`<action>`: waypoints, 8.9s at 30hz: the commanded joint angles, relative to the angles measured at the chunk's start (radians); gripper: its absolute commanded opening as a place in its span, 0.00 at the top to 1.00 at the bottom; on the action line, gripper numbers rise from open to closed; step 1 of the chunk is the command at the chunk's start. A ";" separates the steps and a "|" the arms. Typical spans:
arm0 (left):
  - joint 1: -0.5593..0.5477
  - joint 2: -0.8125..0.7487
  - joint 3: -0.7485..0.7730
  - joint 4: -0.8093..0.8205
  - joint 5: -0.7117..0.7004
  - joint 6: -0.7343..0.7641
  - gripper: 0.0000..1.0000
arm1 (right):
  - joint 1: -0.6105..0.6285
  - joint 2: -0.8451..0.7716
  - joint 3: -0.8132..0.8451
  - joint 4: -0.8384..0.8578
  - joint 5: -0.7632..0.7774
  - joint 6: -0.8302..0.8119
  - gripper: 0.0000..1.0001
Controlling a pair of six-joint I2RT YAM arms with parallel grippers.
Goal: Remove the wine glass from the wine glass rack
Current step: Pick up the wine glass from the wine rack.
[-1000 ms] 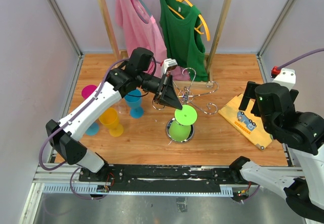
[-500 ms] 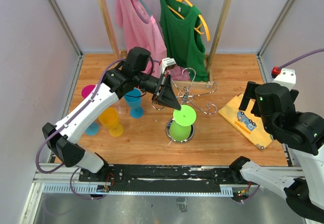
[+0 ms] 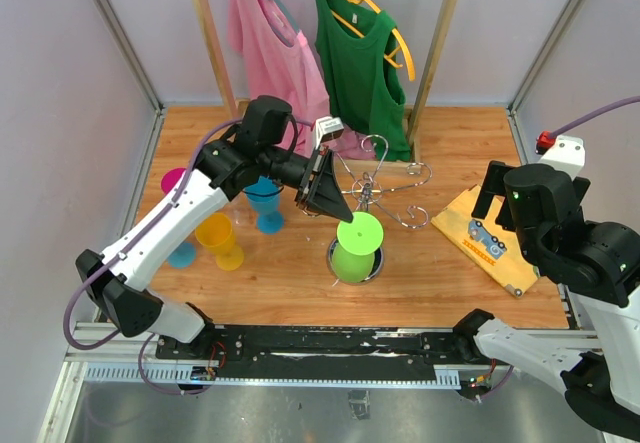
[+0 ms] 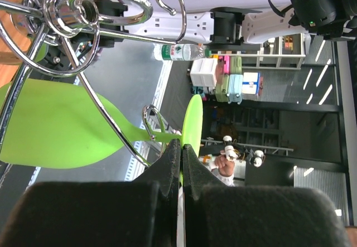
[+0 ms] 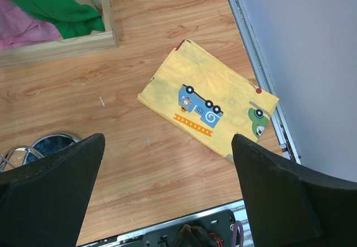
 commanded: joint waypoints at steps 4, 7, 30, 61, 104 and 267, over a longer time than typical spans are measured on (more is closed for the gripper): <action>0.009 -0.040 -0.027 -0.001 0.051 0.010 1.00 | -0.029 -0.017 -0.013 -0.014 0.009 0.024 0.01; 0.009 -0.044 -0.026 0.000 0.053 0.011 1.00 | -0.029 -0.021 -0.016 -0.014 0.007 0.026 0.02; 0.058 -0.051 0.010 -0.023 0.016 0.044 1.00 | -0.029 -0.003 -0.007 -0.004 0.000 0.028 0.02; -0.048 0.093 0.144 0.026 0.016 0.034 1.00 | -0.029 -0.013 -0.002 0.003 0.009 0.018 0.01; -0.060 0.025 0.052 0.030 0.035 0.031 1.00 | -0.029 -0.026 -0.003 -0.016 0.001 0.042 0.01; -0.140 0.274 0.245 0.265 0.033 -0.171 1.00 | -0.029 -0.072 0.000 -0.078 0.023 0.096 0.01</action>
